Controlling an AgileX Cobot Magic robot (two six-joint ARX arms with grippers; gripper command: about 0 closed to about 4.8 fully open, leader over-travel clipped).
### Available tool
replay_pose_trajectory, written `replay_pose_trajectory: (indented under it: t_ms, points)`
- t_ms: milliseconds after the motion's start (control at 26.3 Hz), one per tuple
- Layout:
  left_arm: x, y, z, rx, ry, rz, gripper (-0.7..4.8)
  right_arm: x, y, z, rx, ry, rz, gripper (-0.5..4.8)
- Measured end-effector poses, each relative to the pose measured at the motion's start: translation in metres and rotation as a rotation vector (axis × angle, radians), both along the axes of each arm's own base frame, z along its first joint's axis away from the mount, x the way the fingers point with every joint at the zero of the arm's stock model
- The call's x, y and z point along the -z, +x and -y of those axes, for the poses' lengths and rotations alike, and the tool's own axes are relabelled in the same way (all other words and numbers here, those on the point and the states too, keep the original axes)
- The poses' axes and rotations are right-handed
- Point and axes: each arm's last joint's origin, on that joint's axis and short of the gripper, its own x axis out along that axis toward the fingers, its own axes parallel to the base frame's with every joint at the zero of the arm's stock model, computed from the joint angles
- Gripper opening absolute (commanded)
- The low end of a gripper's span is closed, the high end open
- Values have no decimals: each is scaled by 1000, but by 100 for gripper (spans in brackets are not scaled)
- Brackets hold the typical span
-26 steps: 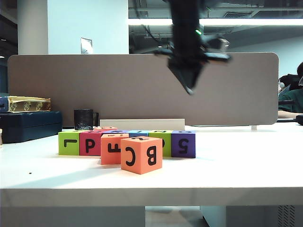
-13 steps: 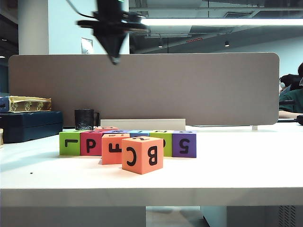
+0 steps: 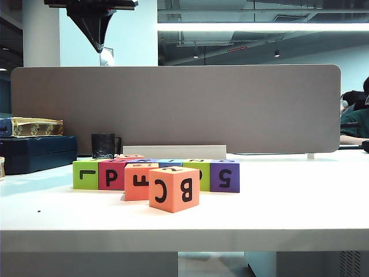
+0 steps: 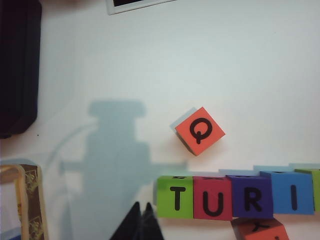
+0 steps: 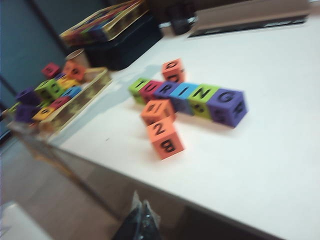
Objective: Select the appropriate blocks from the scattered letter blocks on the table and arrange them in a row to spell out "TURING".
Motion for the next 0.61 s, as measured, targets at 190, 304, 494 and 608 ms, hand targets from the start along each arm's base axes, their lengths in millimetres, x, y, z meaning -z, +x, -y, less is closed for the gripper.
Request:
replay_pose_trajectory:
  t_ms: [190, 304, 494, 608]
  points:
    - [-1, -1, 0, 11, 6, 3, -6, 0, 0, -1, -51, 14, -2, -1]
    - [-2, -2, 0, 20, 12, 5, -6, 0, 0, -1, -54, 15, -5, -1]
    - [-13, -8, -8, 10, -4, 35, -6, 0, 0, -1, -54, 15, -4, -1]
    - [-14, -9, -8, 9, -7, 43, -6, 0, 0, -1, -54, 15, -4, -1]
